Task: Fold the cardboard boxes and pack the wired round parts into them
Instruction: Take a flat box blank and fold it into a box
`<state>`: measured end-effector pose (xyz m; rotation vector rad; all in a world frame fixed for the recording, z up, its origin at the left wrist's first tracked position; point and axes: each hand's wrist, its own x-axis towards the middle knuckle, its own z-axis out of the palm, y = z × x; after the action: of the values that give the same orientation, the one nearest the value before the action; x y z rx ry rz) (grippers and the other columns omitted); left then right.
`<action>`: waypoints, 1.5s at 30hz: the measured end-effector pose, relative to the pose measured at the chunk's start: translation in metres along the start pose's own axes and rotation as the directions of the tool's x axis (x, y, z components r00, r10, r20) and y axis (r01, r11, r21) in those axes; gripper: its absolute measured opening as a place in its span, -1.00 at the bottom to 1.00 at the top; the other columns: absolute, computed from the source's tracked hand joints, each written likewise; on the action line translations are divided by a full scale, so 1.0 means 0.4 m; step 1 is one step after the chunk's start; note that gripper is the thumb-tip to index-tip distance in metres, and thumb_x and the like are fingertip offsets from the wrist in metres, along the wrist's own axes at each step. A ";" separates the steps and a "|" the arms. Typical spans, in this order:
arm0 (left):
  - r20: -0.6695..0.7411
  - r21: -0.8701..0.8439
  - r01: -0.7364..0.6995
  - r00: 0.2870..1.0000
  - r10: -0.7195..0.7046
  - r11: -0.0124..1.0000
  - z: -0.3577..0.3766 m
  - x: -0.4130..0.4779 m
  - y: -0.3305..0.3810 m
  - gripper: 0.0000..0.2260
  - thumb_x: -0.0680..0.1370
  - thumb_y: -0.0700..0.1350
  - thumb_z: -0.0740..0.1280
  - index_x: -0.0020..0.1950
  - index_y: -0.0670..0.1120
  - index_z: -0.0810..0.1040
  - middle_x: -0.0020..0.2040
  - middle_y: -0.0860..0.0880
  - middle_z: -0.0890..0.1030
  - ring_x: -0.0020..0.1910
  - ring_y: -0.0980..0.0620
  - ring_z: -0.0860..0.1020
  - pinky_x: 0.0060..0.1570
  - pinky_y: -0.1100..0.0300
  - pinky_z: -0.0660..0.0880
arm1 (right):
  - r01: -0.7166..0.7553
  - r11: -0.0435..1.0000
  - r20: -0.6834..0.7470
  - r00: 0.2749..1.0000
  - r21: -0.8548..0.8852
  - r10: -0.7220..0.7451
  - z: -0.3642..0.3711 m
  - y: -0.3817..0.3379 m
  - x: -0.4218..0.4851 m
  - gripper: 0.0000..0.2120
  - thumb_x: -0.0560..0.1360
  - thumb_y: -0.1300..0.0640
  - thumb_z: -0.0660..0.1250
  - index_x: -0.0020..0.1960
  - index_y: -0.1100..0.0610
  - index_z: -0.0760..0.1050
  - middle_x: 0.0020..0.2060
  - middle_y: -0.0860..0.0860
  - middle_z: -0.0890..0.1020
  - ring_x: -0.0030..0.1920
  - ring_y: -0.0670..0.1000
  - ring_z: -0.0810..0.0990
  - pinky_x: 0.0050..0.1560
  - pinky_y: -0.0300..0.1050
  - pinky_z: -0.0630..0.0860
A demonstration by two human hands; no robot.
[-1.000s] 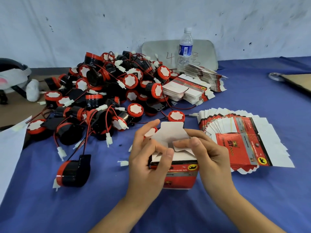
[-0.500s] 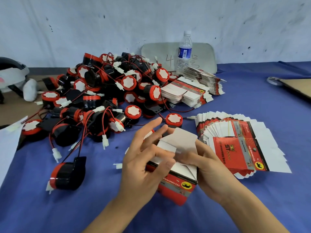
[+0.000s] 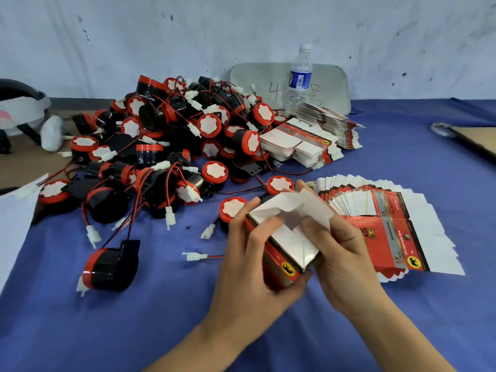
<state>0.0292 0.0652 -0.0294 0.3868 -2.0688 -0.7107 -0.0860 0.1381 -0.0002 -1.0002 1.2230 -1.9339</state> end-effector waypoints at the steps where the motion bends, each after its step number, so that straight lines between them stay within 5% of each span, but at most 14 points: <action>1: -0.009 -0.015 -0.008 1.000 0.008 1.000 -0.005 0.004 -0.003 -0.34 0.35 0.11 0.43 0.37 0.19 0.20 0.43 0.03 0.21 0.43 0.18 0.26 0.23 0.42 0.36 | 0.005 1.000 0.030 1.000 -0.026 -0.004 -0.001 -0.002 0.000 -0.62 0.40 -0.14 0.45 0.21 -0.17 0.58 0.11 -0.10 0.66 0.05 -0.11 0.62 -0.06 -0.22 0.56; 6: -0.089 -0.172 -0.046 0.996 0.031 0.984 -0.010 0.011 -0.007 -0.24 0.34 0.01 0.48 0.42 0.10 0.13 0.44 -0.09 0.22 0.43 -0.11 0.32 0.29 0.19 0.40 | 0.017 1.000 0.014 1.000 -0.004 -0.017 0.006 -0.005 -0.003 -0.59 0.37 -0.23 0.45 0.15 -0.08 0.62 0.00 -0.09 0.68 -0.01 -0.13 0.63 -0.11 -0.27 0.55; 10: -0.011 -0.005 -0.054 0.998 0.054 0.999 -0.022 0.020 -0.015 -0.25 0.33 0.04 0.44 0.44 0.18 0.17 0.39 0.10 0.15 0.41 0.03 0.31 0.24 0.41 0.36 | 0.007 0.999 -0.006 1.000 -0.033 -0.007 0.003 0.005 -0.002 -0.74 0.49 0.08 0.37 0.18 -0.03 0.61 0.04 -0.02 0.68 0.02 -0.02 0.65 -0.09 -0.19 0.58; 14: 0.007 0.047 -0.074 0.997 0.074 0.996 -0.018 0.018 -0.016 -0.40 0.32 0.03 0.45 0.32 0.09 0.33 0.40 0.05 0.16 0.37 0.02 0.34 0.21 0.35 0.42 | 0.058 0.996 0.015 0.998 -0.072 -0.057 0.004 0.007 -0.004 -0.68 0.50 0.18 0.31 0.19 -0.11 0.60 0.09 -0.06 0.66 0.09 -0.04 0.64 -0.06 -0.20 0.58; 19: -0.011 0.031 -0.098 0.995 0.098 0.995 -0.021 0.024 -0.016 -0.43 0.31 0.02 0.45 0.27 0.03 0.36 0.36 0.04 0.19 0.41 0.15 0.26 0.23 0.46 0.33 | 0.123 0.978 0.148 0.984 -0.170 -0.098 -0.001 -0.010 -0.006 -0.61 0.47 -0.07 0.37 0.29 -0.12 0.53 0.34 -0.02 0.50 0.40 0.04 0.40 0.28 -0.05 0.46; 22: 0.016 0.019 -0.118 0.993 0.118 0.993 -0.023 0.024 -0.017 -0.39 0.32 0.03 0.45 0.31 0.02 0.32 0.38 0.05 0.18 0.42 0.16 0.24 0.24 0.44 0.32 | 0.104 0.982 0.113 0.990 -0.160 -0.087 0.004 -0.019 -0.007 -0.62 0.44 -0.24 0.35 0.16 -0.08 0.63 0.32 -0.04 0.52 0.40 0.02 0.41 0.28 -0.03 0.46; 28: -0.025 -0.079 -0.119 0.993 0.118 0.990 -0.021 0.024 -0.023 -0.33 0.31 -0.01 0.51 0.29 -0.04 0.21 0.38 0.00 0.22 0.39 0.01 0.36 0.19 0.23 0.48 | -0.034 0.982 0.064 0.997 -0.186 0.047 0.009 -0.011 -0.008 -0.83 0.34 0.16 0.44 -0.09 -0.02 0.66 0.18 -0.13 0.58 0.18 -0.03 0.58 -0.01 -0.16 0.58; 34: 0.081 -0.004 -0.219 0.972 0.219 0.976 -0.031 0.035 -0.034 -0.25 0.32 -0.04 0.52 0.36 -0.04 0.16 0.44 -0.07 0.21 0.43 -0.10 0.31 0.16 -0.11 0.50 | -0.047 0.979 0.082 0.995 -0.197 0.064 0.010 -0.020 -0.008 -0.43 0.37 0.33 0.28 0.28 -0.15 0.46 0.06 0.00 0.62 0.00 0.04 0.63 -0.11 -0.11 0.61; 39: 0.113 0.001 -0.222 0.969 0.220 0.975 -0.034 0.038 -0.036 -0.18 0.32 -0.01 0.51 0.44 0.02 0.10 0.47 0.02 0.21 0.44 -0.03 0.30 0.17 -0.18 0.48 | 0.057 0.965 0.117 0.993 -0.255 -0.027 0.015 -0.008 -0.014 -0.36 0.45 0.57 0.17 0.34 -0.02 0.38 0.03 -0.19 0.61 -0.06 -0.19 0.60 -0.17 -0.32 0.54; 45: 0.117 0.033 -0.240 0.965 0.235 0.970 -0.038 0.039 -0.047 -0.11 0.33 0.02 0.50 0.50 0.02 0.04 0.50 0.09 0.15 0.49 0.08 0.20 0.21 -0.19 0.44 | 0.029 0.989 0.126 0.992 -0.143 -0.011 0.006 -0.008 -0.010 -0.45 0.43 0.32 0.13 0.33 -0.08 0.45 0.15 -0.13 0.60 0.08 -0.12 0.57 -0.01 -0.28 0.51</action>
<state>0.0331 0.0373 -0.0242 0.1225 -2.1949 -0.5509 -0.0823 0.1414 0.0023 -1.1939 1.2997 -1.7886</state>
